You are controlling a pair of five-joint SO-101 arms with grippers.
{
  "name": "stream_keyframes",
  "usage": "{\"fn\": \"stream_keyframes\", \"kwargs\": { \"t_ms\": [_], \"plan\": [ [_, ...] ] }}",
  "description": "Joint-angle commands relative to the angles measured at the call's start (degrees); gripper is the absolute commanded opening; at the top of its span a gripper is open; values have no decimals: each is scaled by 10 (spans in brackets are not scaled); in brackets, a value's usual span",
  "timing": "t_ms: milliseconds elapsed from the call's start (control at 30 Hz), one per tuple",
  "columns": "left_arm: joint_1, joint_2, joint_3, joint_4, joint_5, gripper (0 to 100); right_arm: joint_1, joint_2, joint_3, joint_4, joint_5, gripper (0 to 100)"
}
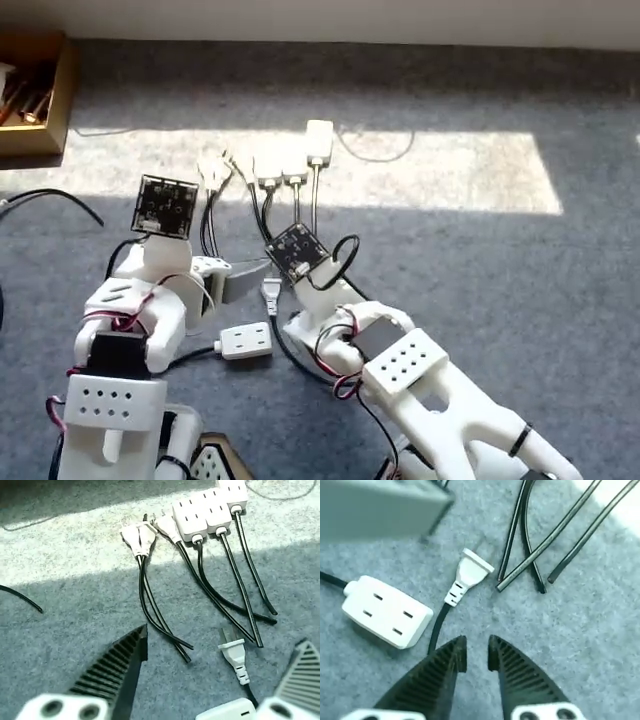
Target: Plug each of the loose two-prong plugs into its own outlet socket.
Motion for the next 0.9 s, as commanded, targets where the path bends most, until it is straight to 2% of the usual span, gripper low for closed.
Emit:
{"fn": "stream_keyframes", "kwargs": {
  "t_ms": [0,167,233,400,533,600,767,867],
  "plan": [
    [-44,-2,7,-41,4,421,-30,-8,-50,48,-12,159],
    [-73,-3,56,-84,4,421,-52,-1,-106,36,-107,159],
    [-85,-6,64,-90,4,421,-50,23,-115,16,-121,159],
    [-108,-7,65,-92,4,421,-51,151,-151,-51,-190,159],
    [-132,-5,66,-111,4,421,-51,276,-209,-64,-243,159],
    [-137,-5,66,-113,4,421,-52,325,-232,-62,-254,151],
    [-135,-5,66,-113,4,421,-53,360,-251,-62,-256,46],
    [-134,-5,66,-113,4,421,-53,360,-252,-65,-256,39]
  ]
}}
